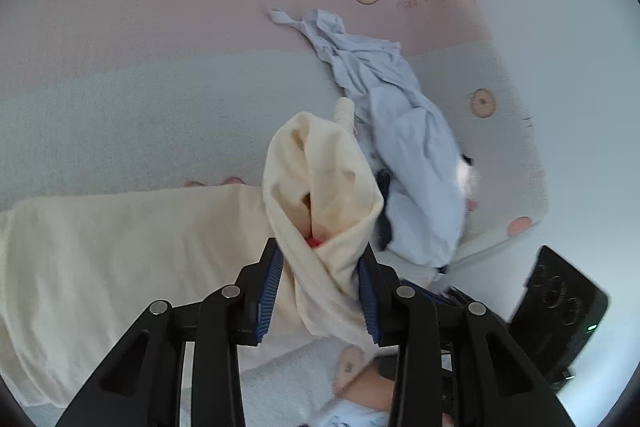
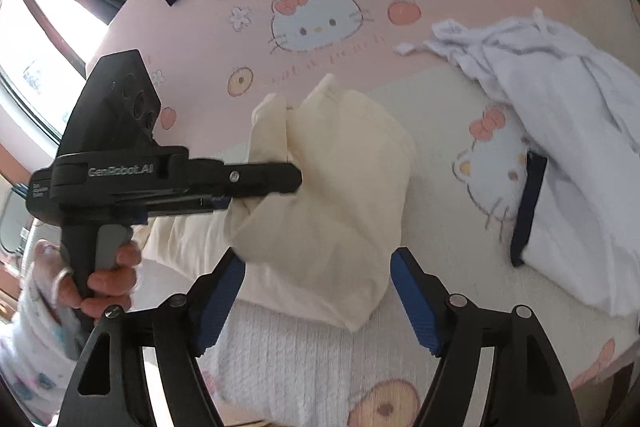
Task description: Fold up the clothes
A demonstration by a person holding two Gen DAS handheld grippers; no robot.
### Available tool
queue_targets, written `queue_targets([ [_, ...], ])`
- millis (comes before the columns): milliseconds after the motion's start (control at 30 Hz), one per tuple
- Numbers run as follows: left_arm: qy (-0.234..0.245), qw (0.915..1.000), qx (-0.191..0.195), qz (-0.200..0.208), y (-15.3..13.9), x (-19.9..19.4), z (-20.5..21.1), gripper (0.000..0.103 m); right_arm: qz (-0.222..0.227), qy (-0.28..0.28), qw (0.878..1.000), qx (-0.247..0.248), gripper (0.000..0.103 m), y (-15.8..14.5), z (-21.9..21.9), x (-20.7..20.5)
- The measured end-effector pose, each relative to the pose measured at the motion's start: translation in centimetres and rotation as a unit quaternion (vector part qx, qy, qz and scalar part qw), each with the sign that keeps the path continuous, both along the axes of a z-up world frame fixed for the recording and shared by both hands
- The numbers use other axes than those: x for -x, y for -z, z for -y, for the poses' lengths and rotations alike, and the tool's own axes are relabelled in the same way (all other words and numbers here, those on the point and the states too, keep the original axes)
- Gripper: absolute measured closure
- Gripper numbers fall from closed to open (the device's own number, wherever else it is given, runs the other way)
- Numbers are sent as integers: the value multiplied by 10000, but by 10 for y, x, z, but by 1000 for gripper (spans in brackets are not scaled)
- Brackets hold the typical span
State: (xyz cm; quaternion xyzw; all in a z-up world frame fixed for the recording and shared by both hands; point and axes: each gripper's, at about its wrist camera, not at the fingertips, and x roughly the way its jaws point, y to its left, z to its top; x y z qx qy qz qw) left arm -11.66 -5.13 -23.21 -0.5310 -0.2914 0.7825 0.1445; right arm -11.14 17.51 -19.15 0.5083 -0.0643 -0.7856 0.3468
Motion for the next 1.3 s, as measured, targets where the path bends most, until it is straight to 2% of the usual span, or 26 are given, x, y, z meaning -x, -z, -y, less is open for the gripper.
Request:
queue_targets([
  [100,-27,9997,252,37,1,1,3,70,146,131,9998,63,28,-3,-13,2],
  [233,-1,9999,127,118,8,-1,11,70,285,739,9962,356,26,-1,-40,13],
  [333,-14,9998,134,132,11,-3,14,70,791,1197,9870,723,25,13,-54,23],
  [500,7,9998,157,77,14,-7,12,70,1378,1544,9717,1135,25,37,-55,37],
  [633,24,9999,143,31,14,-7,12,70,1770,1807,9531,1660,25,55,-57,47],
  [833,-118,9996,-249,86,23,-9,20,69,2225,2151,9288,2036,26,80,-54,53],
  [900,-129,9992,-361,101,25,-10,22,69,2338,2126,9254,2092,39,87,-48,52],
  [1000,-184,9988,-440,113,26,-12,24,69,2327,2026,9289,2049,49,91,-36,50],
  [1167,-123,9954,-944,101,21,-22,20,71,2040,1757,9398,2106,49,77,-23,47],
  [1233,-57,9978,-655,-20,11,-29,16,71,1908,1590,9427,2228,49,69,-18,44],
  [1300,22,9992,-373,-106,2,-36,13,71,1822,1449,9487,2141,49,63,-12,40],
])
